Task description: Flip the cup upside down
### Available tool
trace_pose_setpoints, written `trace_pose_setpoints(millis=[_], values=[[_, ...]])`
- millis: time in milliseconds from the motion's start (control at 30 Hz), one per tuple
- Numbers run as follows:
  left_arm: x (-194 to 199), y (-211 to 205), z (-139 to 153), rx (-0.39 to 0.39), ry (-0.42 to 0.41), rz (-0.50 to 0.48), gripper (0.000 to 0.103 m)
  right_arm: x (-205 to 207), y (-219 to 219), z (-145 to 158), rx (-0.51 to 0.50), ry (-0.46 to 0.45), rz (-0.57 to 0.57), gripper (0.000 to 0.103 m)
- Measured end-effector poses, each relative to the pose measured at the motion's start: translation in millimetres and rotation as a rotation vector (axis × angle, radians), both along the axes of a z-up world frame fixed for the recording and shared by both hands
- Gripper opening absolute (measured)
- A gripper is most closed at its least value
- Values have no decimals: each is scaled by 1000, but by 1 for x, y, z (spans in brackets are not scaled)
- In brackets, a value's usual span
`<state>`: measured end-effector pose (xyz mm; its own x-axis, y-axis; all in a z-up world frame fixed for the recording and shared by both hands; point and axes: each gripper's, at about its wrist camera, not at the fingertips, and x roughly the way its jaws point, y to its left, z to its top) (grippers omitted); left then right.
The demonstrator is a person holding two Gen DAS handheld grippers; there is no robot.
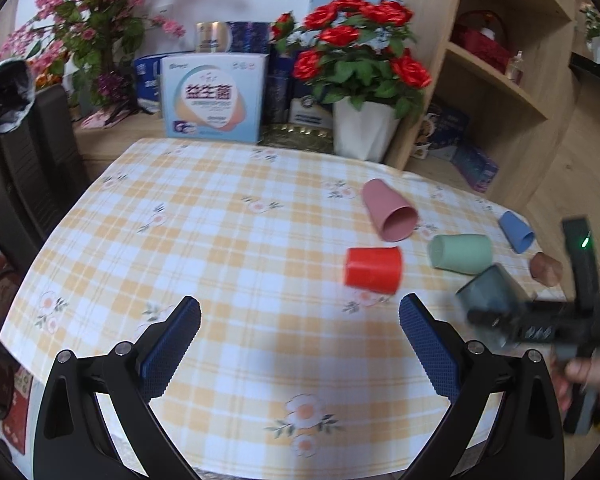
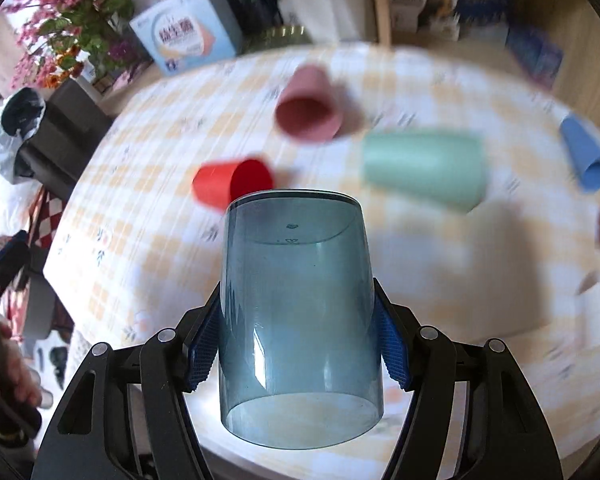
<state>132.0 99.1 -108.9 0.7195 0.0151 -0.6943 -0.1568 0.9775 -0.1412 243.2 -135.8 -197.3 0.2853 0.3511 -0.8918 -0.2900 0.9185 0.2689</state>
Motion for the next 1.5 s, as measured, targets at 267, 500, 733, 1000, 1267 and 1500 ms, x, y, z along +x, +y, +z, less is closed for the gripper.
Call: trace_pose_setpoints(millis=[267, 500, 733, 1000, 1267, 1500], values=[[-6, 17, -7, -4, 22, 31, 97, -12, 18, -44, 30, 83, -146, 65], [-2, 17, -12, -14, 36, 34, 97, -16, 32, -51, 32, 100, -132, 65], [0, 10, -12, -9, 43, 20, 97, -16, 30, -55, 62, 121, -106, 66], [3, 1, -8, -15, 45, -15, 97, -24, 24, -34, 106, 48, -56, 78], [12, -14, -10, -60, 82, -57, 97, -36, -12, -3, 152, -74, -83, 88], [24, -35, -16, -53, 94, -82, 97, -41, -65, 0, 192, -91, -155, 88]])
